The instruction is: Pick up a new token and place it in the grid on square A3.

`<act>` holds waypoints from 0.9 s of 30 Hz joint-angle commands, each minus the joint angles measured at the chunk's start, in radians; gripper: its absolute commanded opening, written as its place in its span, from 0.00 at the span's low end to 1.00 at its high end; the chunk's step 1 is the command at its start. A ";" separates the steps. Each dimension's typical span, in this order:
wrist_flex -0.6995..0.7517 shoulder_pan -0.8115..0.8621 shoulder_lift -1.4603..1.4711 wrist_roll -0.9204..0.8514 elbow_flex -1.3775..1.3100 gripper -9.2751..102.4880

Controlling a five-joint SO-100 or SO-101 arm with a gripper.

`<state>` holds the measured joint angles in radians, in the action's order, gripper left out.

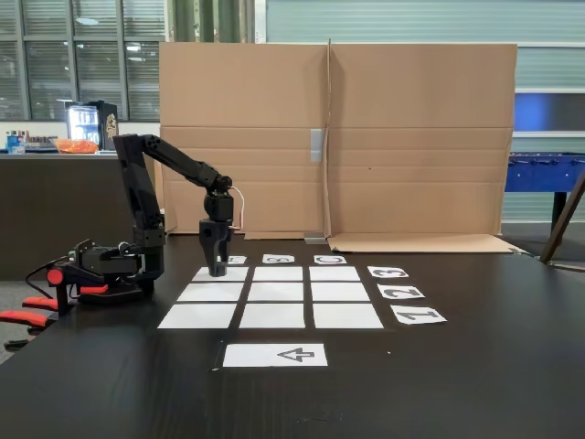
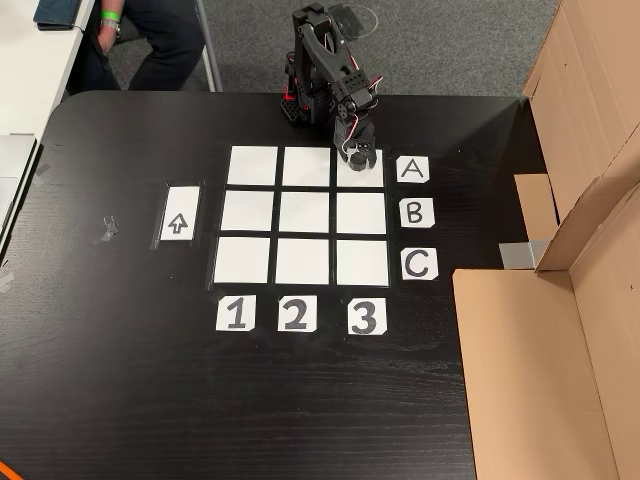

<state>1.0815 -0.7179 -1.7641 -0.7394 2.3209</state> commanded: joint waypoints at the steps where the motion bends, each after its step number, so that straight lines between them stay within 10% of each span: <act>1: 0.015 0.015 -0.052 0.003 -0.017 0.36; 27: 0.225 0.018 -0.330 0.061 -0.268 0.36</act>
<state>1.2947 -0.6995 -2.0816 -0.6964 2.1368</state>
